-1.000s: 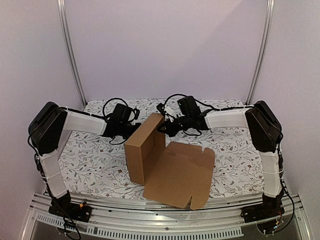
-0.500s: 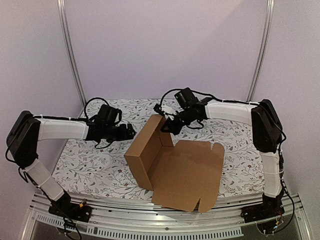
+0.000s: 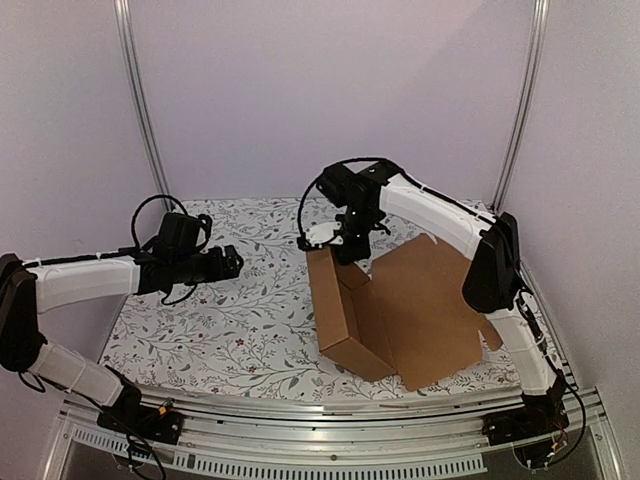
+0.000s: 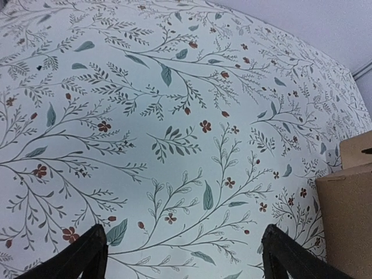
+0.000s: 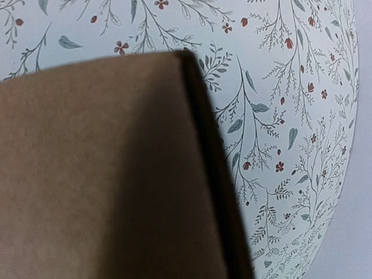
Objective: Fold the paper box
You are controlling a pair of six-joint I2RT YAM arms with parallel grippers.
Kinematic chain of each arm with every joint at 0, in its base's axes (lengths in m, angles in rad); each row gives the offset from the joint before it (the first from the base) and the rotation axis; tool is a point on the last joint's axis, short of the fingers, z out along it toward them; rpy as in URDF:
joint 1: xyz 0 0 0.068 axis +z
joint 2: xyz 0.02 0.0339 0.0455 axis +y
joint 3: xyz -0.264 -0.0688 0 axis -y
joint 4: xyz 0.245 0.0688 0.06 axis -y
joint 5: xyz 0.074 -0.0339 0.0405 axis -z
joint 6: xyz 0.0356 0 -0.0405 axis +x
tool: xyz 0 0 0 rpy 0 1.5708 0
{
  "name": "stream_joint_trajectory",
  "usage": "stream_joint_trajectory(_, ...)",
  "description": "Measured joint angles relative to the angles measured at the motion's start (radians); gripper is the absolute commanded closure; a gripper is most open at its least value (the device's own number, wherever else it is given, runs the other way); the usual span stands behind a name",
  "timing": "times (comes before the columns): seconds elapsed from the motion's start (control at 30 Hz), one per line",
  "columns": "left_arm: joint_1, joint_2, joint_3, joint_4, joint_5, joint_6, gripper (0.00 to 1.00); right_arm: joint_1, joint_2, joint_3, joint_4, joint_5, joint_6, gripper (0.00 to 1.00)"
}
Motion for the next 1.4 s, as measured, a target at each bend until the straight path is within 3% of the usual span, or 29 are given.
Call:
stream_joint_trajectory(0.13, 0.002, -0.016, -0.003, 0.000, 0.029, -0.001, 0.08, 0.072, 0.116, 0.047, -0.021, 0.143, -0.041, 0.40)
stream_joint_trajectory(0.3, 0.003, -0.050, -0.033, 0.022, 0.062, -0.005, 0.08, 0.121, 0.089, 0.036, -0.079, 0.218, -0.075, 0.28)
stream_joint_trajectory(0.53, -0.004, -0.028, -0.068, 0.073, 0.119, -0.015, 0.09, 0.102, -0.209, -0.024, -0.089, 0.258, -0.090, 0.26)
stream_joint_trajectory(0.77, -0.093, 0.012, -0.055, 0.181, 0.176, 0.063, 0.09, 0.095, -0.439, -0.025, -0.089, 0.119, -0.020, 0.23)
stream_joint_trajectory(0.97, -0.176, 0.156, 0.084, 0.315, 0.260, 0.248, 0.09, 0.060, -0.536, -0.116, -0.090, 0.004, 0.077, 0.19)
stream_joint_trajectory(1.13, -0.177, 0.318, 0.268, 0.370, 0.350, 0.352, 0.11, 0.023, -0.567, -0.211, -0.098, 0.056, 0.148, 0.19)
stream_joint_trajectory(1.27, -0.182, 0.379, 0.327, 0.405, 0.418, 0.374, 0.13, -0.014, -0.567, -0.257, -0.101, 0.083, 0.201, 0.23)
stream_joint_trajectory(1.4, -0.196, 0.380, 0.309, 0.436, 0.455, 0.374, 0.14, -0.074, -0.567, -0.270, -0.104, 0.074, 0.235, 0.38)
